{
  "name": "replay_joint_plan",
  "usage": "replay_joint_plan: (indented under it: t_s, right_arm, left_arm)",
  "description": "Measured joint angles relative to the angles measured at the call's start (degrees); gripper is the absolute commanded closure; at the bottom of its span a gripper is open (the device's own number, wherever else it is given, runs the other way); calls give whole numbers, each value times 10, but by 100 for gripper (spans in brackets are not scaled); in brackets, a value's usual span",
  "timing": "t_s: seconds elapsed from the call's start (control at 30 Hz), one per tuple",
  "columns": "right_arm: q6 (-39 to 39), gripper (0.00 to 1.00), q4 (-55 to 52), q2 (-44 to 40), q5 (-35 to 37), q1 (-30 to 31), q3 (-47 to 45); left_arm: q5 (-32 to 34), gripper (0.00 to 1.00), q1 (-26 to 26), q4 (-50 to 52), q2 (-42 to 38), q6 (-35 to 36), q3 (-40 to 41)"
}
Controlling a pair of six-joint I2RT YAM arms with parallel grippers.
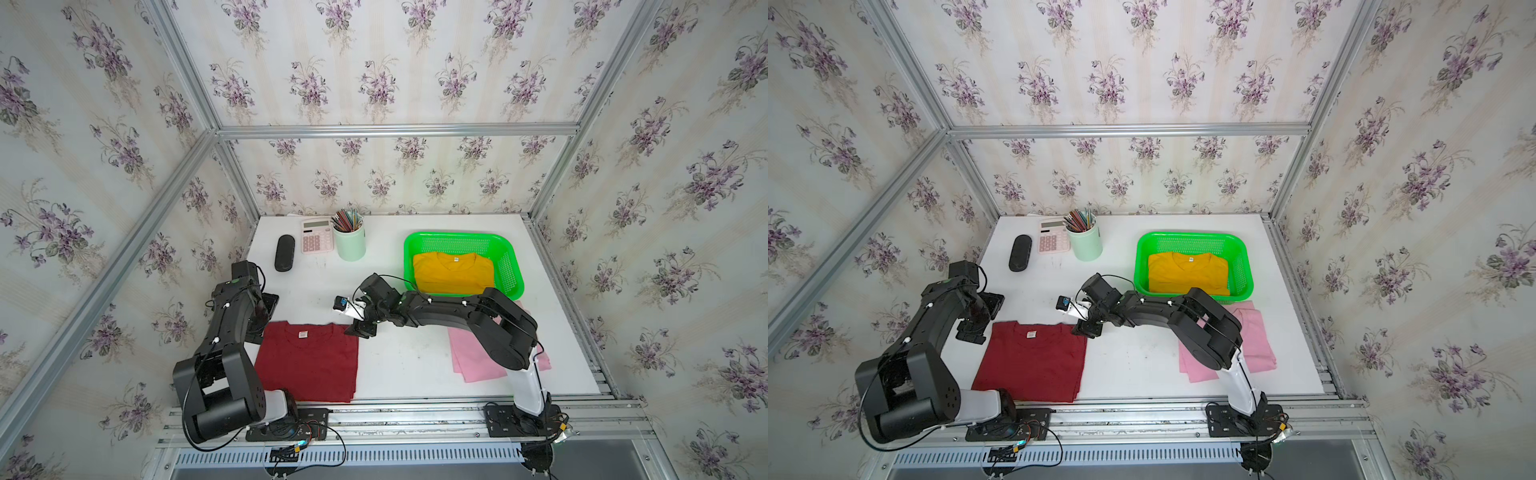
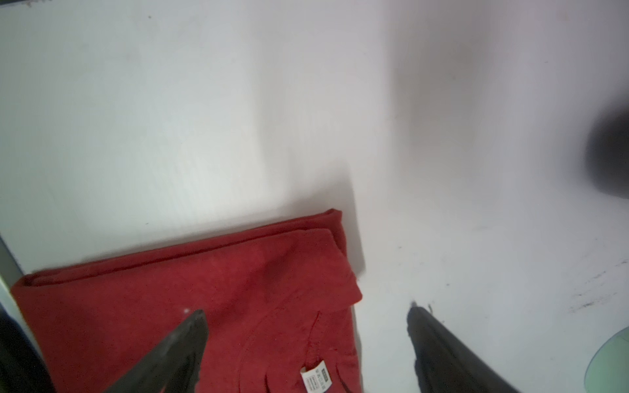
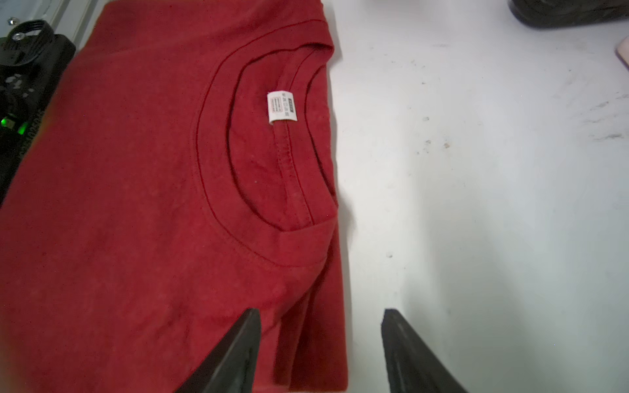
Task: Put the folded t-shirts into the basket
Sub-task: Pick up the T-shirt from the center of the board.
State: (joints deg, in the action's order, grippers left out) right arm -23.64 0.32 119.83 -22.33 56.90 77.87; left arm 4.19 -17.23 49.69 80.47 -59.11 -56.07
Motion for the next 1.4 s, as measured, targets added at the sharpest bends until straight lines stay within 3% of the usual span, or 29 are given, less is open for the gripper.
replay_joint_plan:
  t_s: [0.23,0.53,0.6,0.73,0.77,0.8,1.17,1.4]
  right_arm:
    - [30,33,-33,37,-27,-10,10]
    - [44,39,-14,42,-59,-14,0]
    - [43,47,-13,44,-64,-14,3]
    - [39,90,-30,55,-86,-14,18]
    - [37,98,-37,57,-99,-14,21]
    - [32,100,-40,57,-101,-14,23]
    - [4,100,-12,-42,-104,-12,-44]
    - [-37,100,35,-93,-72,8,-64]
  left_arm:
    - [17,1,47,27,92,7,-95]
    - [40,1,73,34,104,-20,-80]
    - [39,1,74,33,100,-33,-70]
    - [40,1,74,32,102,-56,-61]
    - [39,0,74,32,103,-60,-59]
    - [39,1,74,33,105,-64,-59]
    - [-20,0,73,33,78,-79,-4]
    - [-54,0,74,26,109,-79,-28]
